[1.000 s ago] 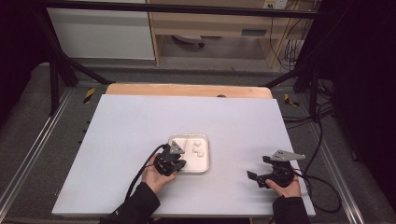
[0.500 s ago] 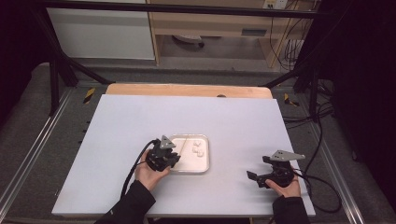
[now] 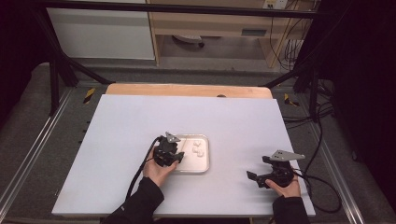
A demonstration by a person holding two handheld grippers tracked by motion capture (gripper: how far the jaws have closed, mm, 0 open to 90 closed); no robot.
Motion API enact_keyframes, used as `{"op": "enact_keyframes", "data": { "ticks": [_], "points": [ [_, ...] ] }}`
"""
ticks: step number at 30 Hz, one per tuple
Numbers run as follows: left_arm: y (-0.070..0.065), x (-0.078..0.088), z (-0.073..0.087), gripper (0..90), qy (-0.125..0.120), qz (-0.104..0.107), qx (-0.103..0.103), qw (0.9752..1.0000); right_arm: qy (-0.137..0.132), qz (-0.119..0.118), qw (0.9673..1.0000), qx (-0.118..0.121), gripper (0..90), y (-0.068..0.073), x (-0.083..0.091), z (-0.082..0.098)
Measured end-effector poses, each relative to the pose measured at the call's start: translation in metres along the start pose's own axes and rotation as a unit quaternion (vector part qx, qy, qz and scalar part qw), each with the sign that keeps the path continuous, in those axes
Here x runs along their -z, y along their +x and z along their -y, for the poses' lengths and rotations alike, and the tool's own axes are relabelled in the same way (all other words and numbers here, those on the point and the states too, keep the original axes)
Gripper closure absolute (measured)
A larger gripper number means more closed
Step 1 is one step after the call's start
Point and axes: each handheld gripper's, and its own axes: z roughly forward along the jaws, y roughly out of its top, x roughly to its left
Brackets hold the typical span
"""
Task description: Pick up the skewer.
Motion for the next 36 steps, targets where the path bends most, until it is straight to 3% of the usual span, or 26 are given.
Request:
{"op": "enact_keyframes", "data": {
  "ticks": [14, 18, 27, 31, 36],
  "points": [
    [-0.010, -0.002, 0.004, 88.0, 0.001, -0.028, -0.006, 0.9996, -0.001, 0.000, 1.0000, 0.000, 2.0, 0.000, 0.000, 0.000],
    [-0.011, -0.002, 0.005, 88.7, -0.001, -0.033, -0.003, 0.9995, -0.002, 0.000, 1.0000, 0.001, 2.0, 0.000, 0.000, 0.000],
    [-0.007, 0.007, 0.006, 89.0, -0.028, -0.012, -0.004, 0.9995, -0.002, 0.001, 1.0000, 0.008, 1.5, 0.001, 0.000, -0.001],
    [-0.002, 0.016, 0.005, 89.0, -0.035, -0.004, -0.016, 0.9992, -0.002, 0.001, 0.9999, 0.015, 0.8, 0.004, 0.000, -0.004],
    [0.004, 0.029, 0.004, 89.0, -0.033, 0.014, -0.043, 0.9984, -0.001, 0.012, 0.9990, 0.044, 0.6, 0.011, -0.001, -0.010]
  ]
}}
